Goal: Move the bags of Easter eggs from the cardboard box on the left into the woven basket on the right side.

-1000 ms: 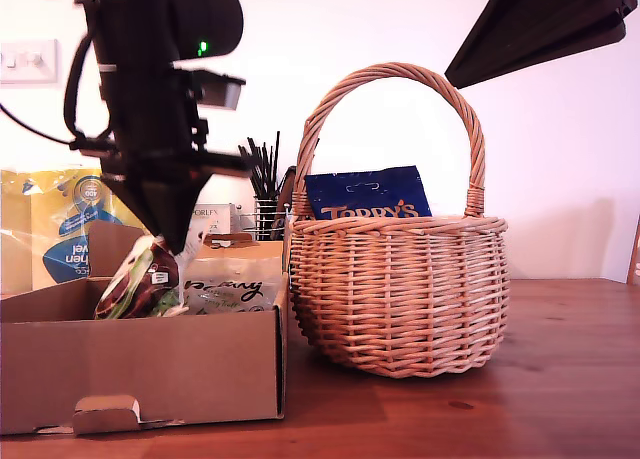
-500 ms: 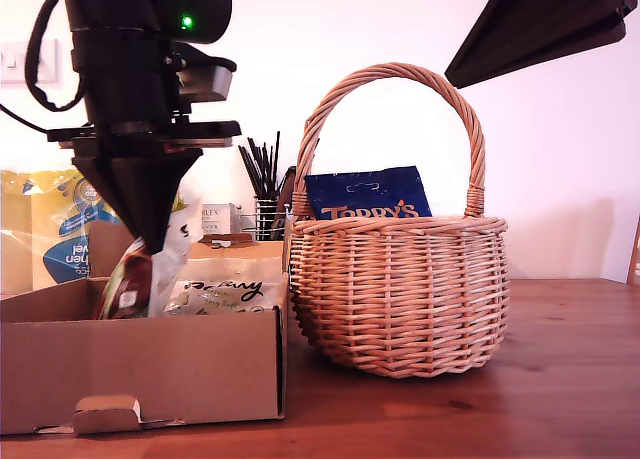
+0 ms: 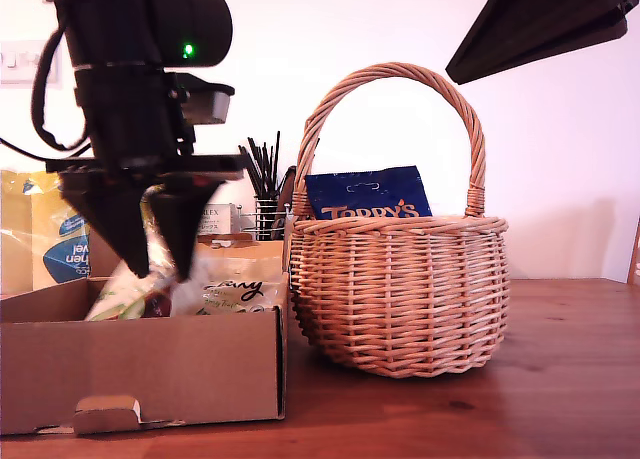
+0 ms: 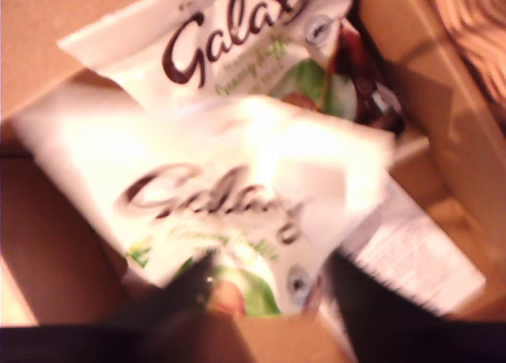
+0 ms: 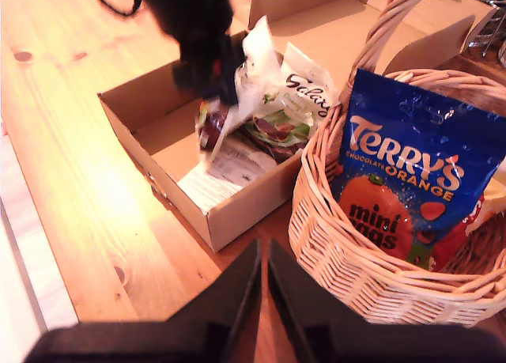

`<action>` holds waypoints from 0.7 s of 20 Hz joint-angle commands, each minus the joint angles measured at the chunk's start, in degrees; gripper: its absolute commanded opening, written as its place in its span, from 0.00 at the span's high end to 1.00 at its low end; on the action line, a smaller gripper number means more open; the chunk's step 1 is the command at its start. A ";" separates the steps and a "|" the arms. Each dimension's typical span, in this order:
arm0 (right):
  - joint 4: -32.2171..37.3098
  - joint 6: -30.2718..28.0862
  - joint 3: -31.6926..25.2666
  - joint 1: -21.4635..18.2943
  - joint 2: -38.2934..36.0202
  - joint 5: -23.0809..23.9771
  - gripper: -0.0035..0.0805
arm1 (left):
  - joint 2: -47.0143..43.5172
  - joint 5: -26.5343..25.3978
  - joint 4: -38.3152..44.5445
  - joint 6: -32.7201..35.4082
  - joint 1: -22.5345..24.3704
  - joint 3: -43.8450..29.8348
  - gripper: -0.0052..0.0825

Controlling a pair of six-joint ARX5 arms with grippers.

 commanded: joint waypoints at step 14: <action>0.22 0.07 0.04 -0.13 -0.48 -0.96 0.97 | 8.00 -14.32 -2.56 -2.95 -3.78 -0.22 0.20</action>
